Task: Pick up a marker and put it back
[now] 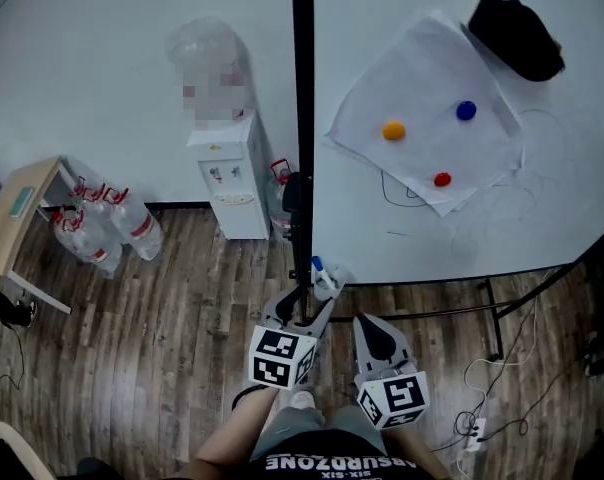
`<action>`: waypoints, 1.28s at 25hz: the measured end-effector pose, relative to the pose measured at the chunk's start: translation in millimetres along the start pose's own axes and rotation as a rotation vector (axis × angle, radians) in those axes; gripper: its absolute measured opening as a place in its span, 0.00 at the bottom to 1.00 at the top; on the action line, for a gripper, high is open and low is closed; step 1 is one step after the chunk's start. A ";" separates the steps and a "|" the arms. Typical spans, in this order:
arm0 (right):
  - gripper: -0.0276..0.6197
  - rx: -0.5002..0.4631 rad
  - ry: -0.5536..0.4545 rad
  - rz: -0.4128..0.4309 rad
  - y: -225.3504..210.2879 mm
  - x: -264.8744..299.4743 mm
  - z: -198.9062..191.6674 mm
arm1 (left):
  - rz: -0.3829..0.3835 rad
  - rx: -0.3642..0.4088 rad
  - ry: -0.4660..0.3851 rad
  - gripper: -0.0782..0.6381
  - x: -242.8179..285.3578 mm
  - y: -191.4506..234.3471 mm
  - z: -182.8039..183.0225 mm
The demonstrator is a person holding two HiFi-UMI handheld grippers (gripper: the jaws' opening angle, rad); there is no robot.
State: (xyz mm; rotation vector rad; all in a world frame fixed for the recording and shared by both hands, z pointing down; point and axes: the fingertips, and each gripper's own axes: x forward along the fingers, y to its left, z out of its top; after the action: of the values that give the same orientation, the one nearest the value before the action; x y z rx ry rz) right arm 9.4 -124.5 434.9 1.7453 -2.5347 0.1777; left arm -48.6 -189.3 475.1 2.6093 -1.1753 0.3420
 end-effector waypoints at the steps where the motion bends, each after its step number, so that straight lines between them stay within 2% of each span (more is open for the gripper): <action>1: 0.04 0.002 0.001 -0.012 -3.7 2.0 -0.5 | -0.004 -0.006 0.007 0.44 5.6 3.6 -1.5; 7: 0.04 0.004 0.017 -0.039 -25.2 12.5 -2.3 | -0.017 -0.079 0.051 0.44 40.1 17.2 -11.8; 21: 0.04 -0.008 0.013 0.035 -51.9 36.8 13.1 | 0.060 -0.157 0.142 0.44 90.0 37.8 -29.1; 27: 0.04 -0.011 0.015 0.047 -59.0 40.7 12.3 | 0.090 -0.191 0.158 0.44 101.2 47.7 -36.9; 32: 0.04 -0.010 0.022 0.051 -60.9 44.1 10.7 | 0.084 -0.219 0.151 0.44 107.4 51.0 -37.3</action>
State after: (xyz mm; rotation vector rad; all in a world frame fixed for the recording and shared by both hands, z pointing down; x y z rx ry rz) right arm 50.7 -188.2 433.0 1.6675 -2.5616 0.1848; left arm -21.9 -284.4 551.0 2.3095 -1.1999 0.3954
